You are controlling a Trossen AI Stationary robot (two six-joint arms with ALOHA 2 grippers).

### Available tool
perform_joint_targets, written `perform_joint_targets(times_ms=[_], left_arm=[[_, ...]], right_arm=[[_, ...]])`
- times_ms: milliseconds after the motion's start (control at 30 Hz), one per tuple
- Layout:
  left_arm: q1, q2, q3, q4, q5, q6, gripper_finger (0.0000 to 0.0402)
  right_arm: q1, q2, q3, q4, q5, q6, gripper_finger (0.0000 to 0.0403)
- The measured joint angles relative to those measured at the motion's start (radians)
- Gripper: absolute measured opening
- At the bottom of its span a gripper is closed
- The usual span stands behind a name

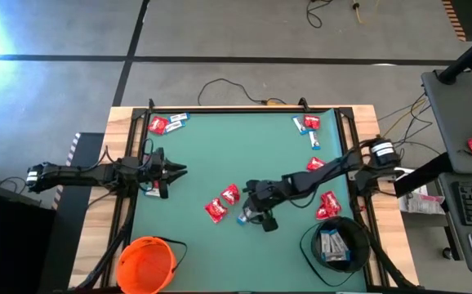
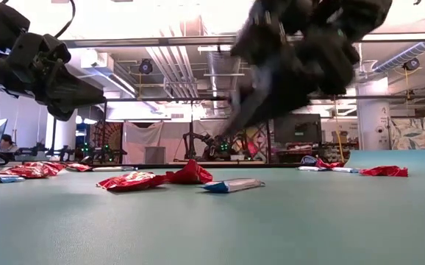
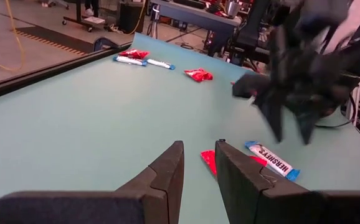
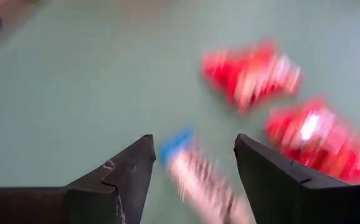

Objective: Sort candy by brand, put in halloween buckets
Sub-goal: Put the white chocolate into the black bucket

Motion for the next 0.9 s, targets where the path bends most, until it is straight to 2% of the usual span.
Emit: perform_joint_targets(times_ms=[167,300,433,633,900], left_arm=[[0.0,0.005,0.0,-0.001,0.0,0.0,0.0076],[0.0,0.011,0.0,-0.001,0.0,0.0,0.0076],[0.0,0.018,0.0,0.003,0.0,0.0,0.0076],[0.0,0.023,0.0,-0.001,0.0,0.0,0.0076],[0.0,0.036,0.0,0.007,0.0,0.0,0.0076]], right_arm=[[-0.005,0.048,-0.095,0.243,-0.035,-0.02,0.0215],[-0.013,0.106,-0.127,0.345,-0.079,-0.053,0.0215],[-0.034,0.121,-0.115,0.343,-0.104,-0.123,0.0214],[-0.097,0.147,-0.094,0.341,-0.287,-0.169,0.0214],[-0.131,0.266,-0.049,0.307,-0.399,-0.286,0.0215]])
